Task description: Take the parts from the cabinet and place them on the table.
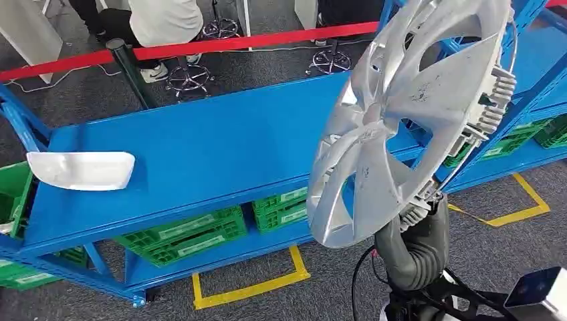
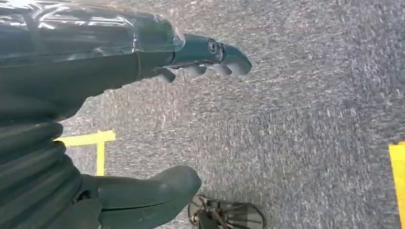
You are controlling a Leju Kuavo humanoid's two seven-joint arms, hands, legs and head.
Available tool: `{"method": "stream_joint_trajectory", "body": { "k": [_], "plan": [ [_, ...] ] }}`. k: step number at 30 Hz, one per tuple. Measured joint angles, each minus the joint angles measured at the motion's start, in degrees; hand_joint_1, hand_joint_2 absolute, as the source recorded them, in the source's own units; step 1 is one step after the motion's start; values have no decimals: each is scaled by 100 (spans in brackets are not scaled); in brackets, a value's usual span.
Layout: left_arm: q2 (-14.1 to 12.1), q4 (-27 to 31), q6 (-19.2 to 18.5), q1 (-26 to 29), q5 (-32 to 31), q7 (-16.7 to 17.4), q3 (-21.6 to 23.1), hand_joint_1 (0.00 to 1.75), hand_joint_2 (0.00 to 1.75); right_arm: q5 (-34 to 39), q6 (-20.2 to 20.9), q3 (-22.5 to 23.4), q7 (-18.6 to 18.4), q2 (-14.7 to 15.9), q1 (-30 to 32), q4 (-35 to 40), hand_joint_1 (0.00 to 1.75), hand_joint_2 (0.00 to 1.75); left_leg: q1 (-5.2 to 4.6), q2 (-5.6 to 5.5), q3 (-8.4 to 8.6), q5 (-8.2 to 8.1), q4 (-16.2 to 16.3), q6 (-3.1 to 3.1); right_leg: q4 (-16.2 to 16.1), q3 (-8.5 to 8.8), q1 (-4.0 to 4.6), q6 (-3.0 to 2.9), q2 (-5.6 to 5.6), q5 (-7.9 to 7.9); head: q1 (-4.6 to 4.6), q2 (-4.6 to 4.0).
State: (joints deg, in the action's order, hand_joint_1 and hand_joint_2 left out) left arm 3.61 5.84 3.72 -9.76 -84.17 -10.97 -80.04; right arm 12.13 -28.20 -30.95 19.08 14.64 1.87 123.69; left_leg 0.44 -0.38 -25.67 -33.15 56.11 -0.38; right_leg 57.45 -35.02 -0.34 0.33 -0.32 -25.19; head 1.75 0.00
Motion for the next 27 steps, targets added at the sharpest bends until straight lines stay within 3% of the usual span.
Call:
{"method": "stream_joint_trajectory", "body": {
  "k": [1,3,4,5,7,8,9,10,11,13,14,15,17,18,19,20,22,23,24,25,26,27],
  "plan": [
    [13,0,7,6,0,0,0,0,175,-11,-7,4,-9,7,-2,0,175,175,-16,-6,-39,9,-14,10,0,-2,-13,36,0,38,-5,0],
    [41,0,9,15,0,0,-4,0,175,-35,-18,11,-26,13,4,9,175,175,-15,-6,-97,113,-33,107,-34,-28,-19,115,12,128,0,0],
    [59,0,11,-7,-7,0,-4,0,175,-44,-24,20,-28,26,9,18,175,175,14,20,-143,189,-52,151,34,-83,-35,143,29,-19,-35,0],
    [66,0,18,-19,-24,-2,-4,0,175,-55,-31,26,-28,31,11,26,175,175,11,14,-226,246,-51,206,236,-175,-35,162,29,-327,7,-2],
    [90,2,26,-19,-48,0,-4,0,175,-59,-66,44,-35,59,22,31,175,175,-2,15,-381,368,-46,235,1068,-381,-45,200,32,-997,59,0],
    [92,2,41,-18,-67,0,-7,0,175,-57,-85,46,-35,68,35,31,175,175,-14,14,-463,431,-38,244,1488,-458,-44,213,31,-1192,78,0],
    [107,2,50,-14,-87,0,-7,0,175,-53,-101,52,-37,77,53,31,175,175,-28,14,-554,493,-30,242,1732,-447,-43,214,31,-1196,105,0],
    [118,0,57,-14,-96,0,-7,0,175,-50,-112,72,-35,83,74,31,175,175,-37,12,-636,545,-15,241,1704,-339,-43,202,31,-1056,133,0],
    [136,2,61,-14,-105,2,-7,0,175,-15,-111,96,-33,96,96,31,175,175,-51,10,-715,591,0,234,1448,-116,-40,178,31,-838,160,0],
    [155,2,68,-16,-122,4,-7,0,175,37,-122,155,-17,122,118,35,175,175,-64,-1,-812,671,27,210,513,540,-10,92,32,-552,197,0],
    [184,0,68,-15,-124,4,-7,0,175,50,-127,177,-13,131,117,55,175,175,-80,0,-842,698,42,184,-8,918,27,33,29,-607,212,0],
    [190,2,77,-17,-129,4,-7,0,175,50,-127,181,-4,138,117,85,175,175,-94,8,-867,748,65,152,-339,1081,30,-6,28,-676,210,0],
    [190,0,77,-15,-138,4,-7,0,175,50,-127,184,-2,153,130,96,175,175,-67,30,-923,842,58,80,-348,1029,60,-20,38,-673,199,0],
    [192,0,75,-11,-140,7,-7,0,175,50,-127,186,-2,153,132,96,175,175,-73,31,-943,888,58,51,-361,996,58,-58,33,-633,210,0],
    [179,2,77,-1,-140,11,-7,0,175,55,-127,190,2,153,128,96,175,175,-75,25,-1011,843,98,32,-422,940,-15,-114,-4,-539,210,-2],
    [192,0,76,1,-142,15,-7,0,175,66,-127,190,11,153,129,98,175,175,-83,29,-1077,533,260,-6,-421,850,-2,-148,-5,-479,157,0],
    [192,-2,77,2,-144,20,-9,0,175,103,-127,199,18,153,142,107,175,175,-32,37,-1283,-181,1036,-64,-398,695,4,-173,-19,-359,61,0],
    [192,-2,76,2,-146,20,-9,0,175,112,-127,203,18,153,153,107,175,175,-24,36,-1367,-417,1473,-89,-381,605,10,-172,-22,-296,39,0],
    [192,-2,77,2,-146,20,-9,0,175,116,-127,218,20,153,165,107,175,175,-20,34,-1400,-461,1775,-107,-351,507,10,-164,-27,-239,31,-2],
    [192,-2,76,3,-146,20,-9,0,175,116,-127,236,20,153,176,107,175,175,-8,35,-1337,-319,1874,-119,-308,394,9,-153,-30,-188,6,0],
    [192,-2,77,2,-146,20,-9,0,175,118,-127,249,20,153,185,107,175,175,6,36,-1161,-78,1730,-120,-254,281,7,-141,-33,-145,-4,0],
    [190,0,77,0,-146,20,-11,0,175,118,-127,271,20,153,188,107,175,175,10,37,-879,149,1395,-116,-194,176,2,-121,-33,-108,-11,0]
  ]
}}
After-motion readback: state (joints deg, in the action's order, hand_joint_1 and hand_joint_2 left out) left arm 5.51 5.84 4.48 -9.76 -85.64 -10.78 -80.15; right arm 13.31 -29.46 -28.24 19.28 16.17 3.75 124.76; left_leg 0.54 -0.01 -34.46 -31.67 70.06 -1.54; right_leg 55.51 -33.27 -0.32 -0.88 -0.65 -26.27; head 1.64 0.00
